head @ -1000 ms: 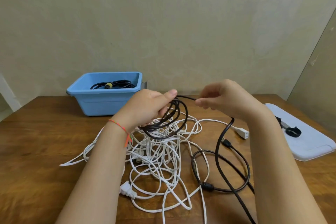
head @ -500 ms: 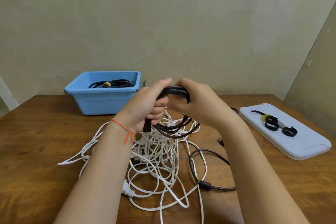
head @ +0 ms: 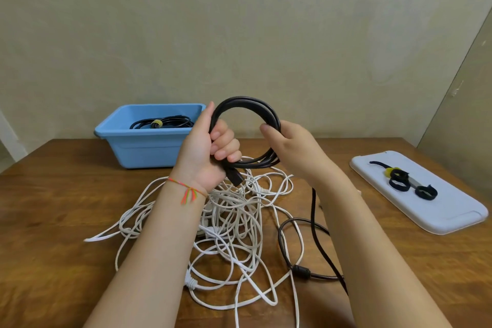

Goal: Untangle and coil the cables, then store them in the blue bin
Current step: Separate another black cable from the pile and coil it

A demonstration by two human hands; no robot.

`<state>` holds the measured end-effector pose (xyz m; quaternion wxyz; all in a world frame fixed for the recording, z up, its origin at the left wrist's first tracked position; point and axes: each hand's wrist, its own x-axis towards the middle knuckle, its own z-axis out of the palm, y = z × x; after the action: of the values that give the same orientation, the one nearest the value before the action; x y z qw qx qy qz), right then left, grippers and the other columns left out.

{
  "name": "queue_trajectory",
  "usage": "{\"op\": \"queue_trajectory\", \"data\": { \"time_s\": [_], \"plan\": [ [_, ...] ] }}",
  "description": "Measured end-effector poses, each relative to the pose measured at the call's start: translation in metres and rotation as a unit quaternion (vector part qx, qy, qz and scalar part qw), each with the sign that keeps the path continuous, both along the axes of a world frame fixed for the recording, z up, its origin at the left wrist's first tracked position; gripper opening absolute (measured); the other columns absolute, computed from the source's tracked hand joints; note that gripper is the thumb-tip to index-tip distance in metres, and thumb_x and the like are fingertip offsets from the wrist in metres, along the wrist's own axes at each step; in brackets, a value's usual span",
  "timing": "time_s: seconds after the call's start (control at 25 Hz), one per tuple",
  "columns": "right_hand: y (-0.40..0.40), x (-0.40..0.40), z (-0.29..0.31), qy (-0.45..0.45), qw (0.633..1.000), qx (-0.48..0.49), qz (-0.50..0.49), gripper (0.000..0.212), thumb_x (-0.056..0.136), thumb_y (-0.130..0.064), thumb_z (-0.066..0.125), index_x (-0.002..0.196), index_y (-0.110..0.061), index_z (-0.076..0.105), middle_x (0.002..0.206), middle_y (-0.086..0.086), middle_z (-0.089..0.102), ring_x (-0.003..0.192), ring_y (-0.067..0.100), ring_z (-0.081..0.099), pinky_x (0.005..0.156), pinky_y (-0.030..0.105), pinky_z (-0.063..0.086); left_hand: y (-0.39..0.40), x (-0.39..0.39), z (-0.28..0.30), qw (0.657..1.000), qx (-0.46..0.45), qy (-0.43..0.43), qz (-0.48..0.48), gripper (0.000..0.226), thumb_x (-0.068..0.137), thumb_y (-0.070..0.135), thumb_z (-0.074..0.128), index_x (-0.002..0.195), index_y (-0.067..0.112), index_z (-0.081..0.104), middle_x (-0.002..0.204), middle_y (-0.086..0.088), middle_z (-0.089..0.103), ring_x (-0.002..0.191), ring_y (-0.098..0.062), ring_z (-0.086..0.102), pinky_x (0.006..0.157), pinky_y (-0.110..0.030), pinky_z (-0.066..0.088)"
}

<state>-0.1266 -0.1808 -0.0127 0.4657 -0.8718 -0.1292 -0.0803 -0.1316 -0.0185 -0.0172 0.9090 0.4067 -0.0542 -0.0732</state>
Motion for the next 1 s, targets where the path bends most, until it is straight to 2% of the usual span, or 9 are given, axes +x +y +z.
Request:
{"op": "queue_trajectory", "data": {
  "time_s": [0.12, 0.28, 0.4, 0.48, 0.56, 0.72, 0.8, 0.88, 1.0],
  "plan": [
    [-0.002, 0.002, -0.002, -0.019, 0.999, 0.028, -0.009, 0.04, 0.1, -0.046, 0.049, 0.073, -0.016, 0.048, 0.061, -0.003, 0.039, 0.054, 0.012, 0.035, 0.055, 0.027, 0.031, 0.004, 0.001, 0.0, 0.998, 0.035, 0.01, -0.046, 0.061, 0.102, 0.052, 0.04, 0.051, 0.02, 0.034, 0.038, 0.007, 0.019, 0.03, -0.007, 0.019, 0.035, -0.021, 0.025],
    [-0.005, 0.004, -0.003, -0.034, 0.999, 0.024, -0.009, 0.042, 0.098, -0.05, 0.05, 0.074, -0.015, 0.052, 0.065, 0.0, 0.041, 0.056, 0.011, 0.036, 0.058, 0.03, 0.031, 0.007, 0.004, -0.003, 0.997, 0.035, 0.018, -0.065, 0.051, 0.101, 0.053, 0.04, 0.064, 0.018, 0.045, 0.04, 0.008, 0.02, 0.029, -0.005, 0.019, 0.033, -0.02, 0.02],
    [-0.004, 0.006, -0.005, -0.029, 0.999, 0.015, -0.01, 0.044, 0.099, -0.05, 0.047, 0.074, -0.015, 0.051, 0.064, 0.0, 0.04, 0.055, 0.011, 0.035, 0.058, 0.031, 0.031, 0.005, 0.003, -0.003, 0.997, 0.035, 0.023, -0.067, 0.052, 0.098, 0.055, 0.044, 0.061, 0.02, 0.039, 0.041, 0.007, 0.019, 0.03, -0.006, 0.018, 0.033, -0.02, 0.019],
    [-0.004, 0.006, -0.004, -0.024, 0.999, 0.02, -0.005, 0.051, 0.098, -0.055, 0.046, 0.075, -0.01, 0.055, 0.064, 0.002, 0.042, 0.055, 0.012, 0.037, 0.058, 0.03, 0.032, 0.003, 0.002, -0.002, 0.998, 0.041, 0.032, -0.021, 0.055, 0.097, 0.054, 0.048, 0.056, 0.021, 0.033, 0.04, 0.007, 0.018, 0.03, -0.007, 0.017, 0.033, -0.021, 0.017],
    [-0.006, 0.007, -0.006, 0.001, 1.0, 0.017, -0.01, 0.056, 0.098, -0.057, 0.043, 0.081, -0.006, 0.061, 0.066, 0.002, 0.049, 0.057, 0.013, 0.042, 0.058, 0.029, 0.034, 0.002, 0.005, -0.001, 0.996, 0.033, 0.038, 0.077, 0.056, 0.099, 0.053, 0.047, 0.055, 0.022, 0.031, 0.04, 0.008, 0.017, 0.031, -0.007, 0.016, 0.034, -0.021, 0.015],
    [-0.019, 0.012, -0.008, 0.053, 0.993, -0.101, -0.038, 0.02, 0.096, -0.033, 0.06, 0.096, -0.014, 0.065, 0.078, 0.0, 0.06, 0.067, 0.015, 0.053, 0.061, 0.028, 0.045, 0.015, 0.012, -0.001, 0.95, 0.009, 0.04, 0.309, 0.052, 0.101, 0.052, 0.047, 0.061, 0.022, 0.031, 0.042, 0.008, 0.02, 0.034, -0.011, 0.016, 0.038, -0.02, 0.017],
    [-0.023, 0.014, -0.008, 0.055, 0.989, -0.129, -0.051, 0.01, 0.093, -0.026, 0.065, 0.097, -0.017, 0.066, 0.086, -0.001, 0.063, 0.077, 0.016, 0.06, 0.07, 0.033, 0.054, 0.02, 0.011, -0.002, 0.922, -0.006, 0.045, 0.385, 0.05, 0.101, 0.05, 0.048, 0.064, 0.019, 0.034, 0.043, 0.007, 0.023, 0.035, -0.012, 0.018, 0.039, -0.02, 0.019],
    [-0.023, 0.017, -0.01, 0.025, 0.982, -0.163, -0.097, 0.004, 0.091, -0.02, 0.065, 0.095, -0.018, 0.065, 0.09, 0.001, 0.065, 0.082, 0.02, 0.063, 0.075, 0.037, 0.057, 0.018, 0.008, -0.001, 0.909, -0.002, 0.038, 0.415, 0.049, 0.101, 0.049, 0.047, 0.064, 0.018, 0.036, 0.044, 0.006, 0.025, 0.037, -0.012, 0.02, 0.039, -0.021, 0.02],
    [-0.017, 0.016, -0.014, -0.021, 0.949, -0.272, -0.158, 0.007, 0.092, -0.011, 0.057, 0.093, -0.015, 0.063, 0.093, 0.006, 0.065, 0.081, 0.026, 0.061, 0.066, 0.034, 0.051, 0.006, 0.004, 0.001, 0.923, 0.011, 0.004, 0.384, 0.049, 0.103, 0.046, 0.042, 0.062, 0.019, 0.037, 0.045, 0.005, 0.026, 0.039, -0.013, 0.021, 0.042, -0.024, 0.021]
  ]
}}
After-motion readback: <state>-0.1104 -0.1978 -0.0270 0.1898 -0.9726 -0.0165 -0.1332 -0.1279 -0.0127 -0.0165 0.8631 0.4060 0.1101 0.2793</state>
